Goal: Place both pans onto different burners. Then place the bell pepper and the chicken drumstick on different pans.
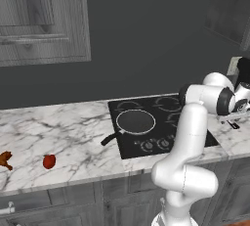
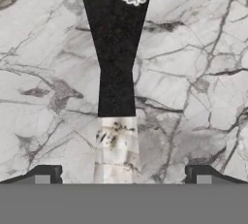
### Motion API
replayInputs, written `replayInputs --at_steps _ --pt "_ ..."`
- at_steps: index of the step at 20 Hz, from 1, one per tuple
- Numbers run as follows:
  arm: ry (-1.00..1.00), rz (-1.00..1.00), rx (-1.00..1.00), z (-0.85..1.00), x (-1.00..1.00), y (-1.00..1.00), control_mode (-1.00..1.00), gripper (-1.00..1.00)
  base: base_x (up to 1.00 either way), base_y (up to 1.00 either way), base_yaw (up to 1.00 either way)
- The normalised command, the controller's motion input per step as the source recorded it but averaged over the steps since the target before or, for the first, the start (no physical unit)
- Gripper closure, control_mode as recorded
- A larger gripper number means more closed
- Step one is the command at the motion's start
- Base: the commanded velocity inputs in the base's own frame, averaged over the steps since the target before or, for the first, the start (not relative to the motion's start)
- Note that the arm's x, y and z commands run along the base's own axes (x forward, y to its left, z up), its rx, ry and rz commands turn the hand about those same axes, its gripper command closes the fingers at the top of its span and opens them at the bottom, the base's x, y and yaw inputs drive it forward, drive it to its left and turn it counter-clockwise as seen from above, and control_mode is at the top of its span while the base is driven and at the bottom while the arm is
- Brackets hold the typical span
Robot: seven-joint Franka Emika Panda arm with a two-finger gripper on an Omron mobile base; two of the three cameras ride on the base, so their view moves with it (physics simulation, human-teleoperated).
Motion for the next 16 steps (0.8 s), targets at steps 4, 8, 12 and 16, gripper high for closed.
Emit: replayInputs --at_steps 4,8,12,16 --pt "0.0 0.0 0.01 -0.24 0.0 0.0 -1.0 1.0 0.0 0.0 0.0" --pt "0.0 0.0 0.0 -0.2 0.0 0.0 -1.0 1.0 0.0 0.0 0.0" --pt "0.0 0.0 0.0 -0.18 0.0 0.0 -1.0 1.0 0.0 0.0 0.0" --pt "0.0 0.0 0.0 -0.09 0.0 0.0 -1.0 1.0 0.0 0.0 0.0"
